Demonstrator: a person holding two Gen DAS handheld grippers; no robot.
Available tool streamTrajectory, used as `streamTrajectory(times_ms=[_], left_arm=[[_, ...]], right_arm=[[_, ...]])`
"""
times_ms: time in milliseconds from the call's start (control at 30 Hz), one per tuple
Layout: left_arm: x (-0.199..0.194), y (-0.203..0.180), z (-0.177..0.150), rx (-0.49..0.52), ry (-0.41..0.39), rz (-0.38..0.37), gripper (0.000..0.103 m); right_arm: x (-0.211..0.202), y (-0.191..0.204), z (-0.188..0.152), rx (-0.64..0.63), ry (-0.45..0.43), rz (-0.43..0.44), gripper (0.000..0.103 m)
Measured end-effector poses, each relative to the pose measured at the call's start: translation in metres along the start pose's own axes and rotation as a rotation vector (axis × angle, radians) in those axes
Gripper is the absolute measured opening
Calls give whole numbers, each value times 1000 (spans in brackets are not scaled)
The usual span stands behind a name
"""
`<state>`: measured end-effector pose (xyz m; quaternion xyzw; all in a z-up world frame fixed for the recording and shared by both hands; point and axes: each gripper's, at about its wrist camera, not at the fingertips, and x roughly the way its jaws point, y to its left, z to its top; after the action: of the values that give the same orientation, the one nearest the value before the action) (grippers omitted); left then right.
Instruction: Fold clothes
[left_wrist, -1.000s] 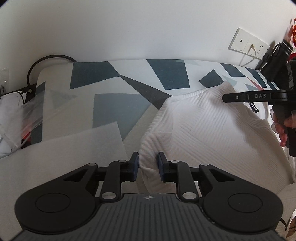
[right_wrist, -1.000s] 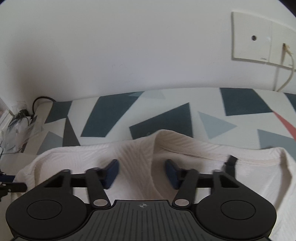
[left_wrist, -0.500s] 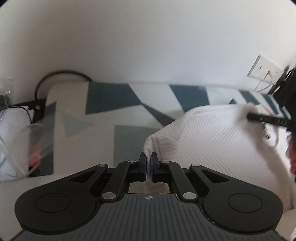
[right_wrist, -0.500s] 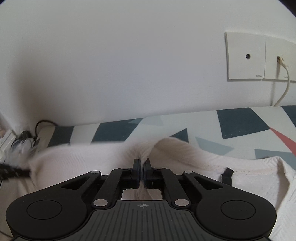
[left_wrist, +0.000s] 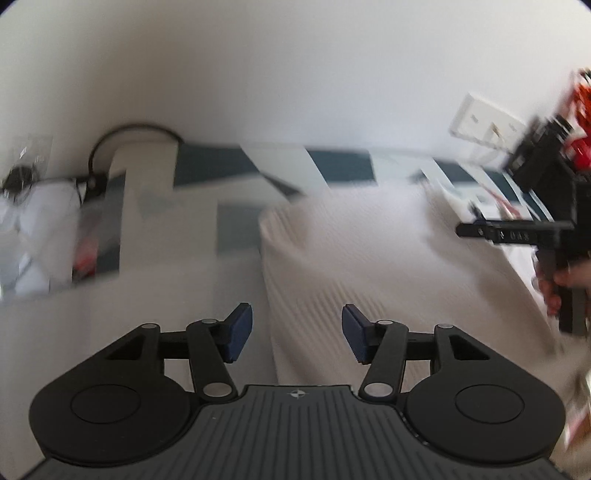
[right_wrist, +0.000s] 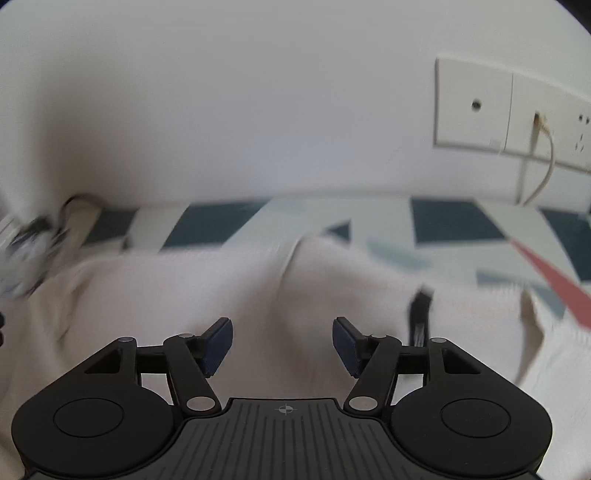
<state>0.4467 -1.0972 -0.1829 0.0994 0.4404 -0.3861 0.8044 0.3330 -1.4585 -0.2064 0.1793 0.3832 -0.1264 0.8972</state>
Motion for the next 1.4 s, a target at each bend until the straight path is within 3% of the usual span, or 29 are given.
streamTrajectory(times_ms=[200, 300, 367, 733, 967, 1100, 1167, 1267, 1400], left_arm=[[-14, -24, -59, -68, 95, 61, 54], [-27, -46, -77, -59, 102, 82, 25], [-34, -55, -90, -81, 122, 80, 18], [-62, -101, -164, -174, 115, 138, 15], [-105, -94, -122, -145, -43, 131, 19], [-125, -88, -94, -117, -131, 137, 35], [-120, -80, -75, -79, -148, 166, 37], [-96, -67, -57, 26, -99, 198, 37], [-53, -60, -60, 197, 58, 179, 42]], right_arm=[[-27, 3, -42, 27, 63, 59, 57], [-39, 5, -55, 5, 63, 64, 57], [-48, 7, -61, -16, 64, 73, 57], [-86, 8, -104, -145, 106, 106, 58], [-100, 18, -117, -205, 121, 114, 61], [-103, 6, -99, -133, 91, 108, 61], [-100, -1, -84, -112, 72, 95, 61], [-95, -10, -61, -72, 44, 64, 61], [-80, -16, -45, -20, 56, 26, 61]])
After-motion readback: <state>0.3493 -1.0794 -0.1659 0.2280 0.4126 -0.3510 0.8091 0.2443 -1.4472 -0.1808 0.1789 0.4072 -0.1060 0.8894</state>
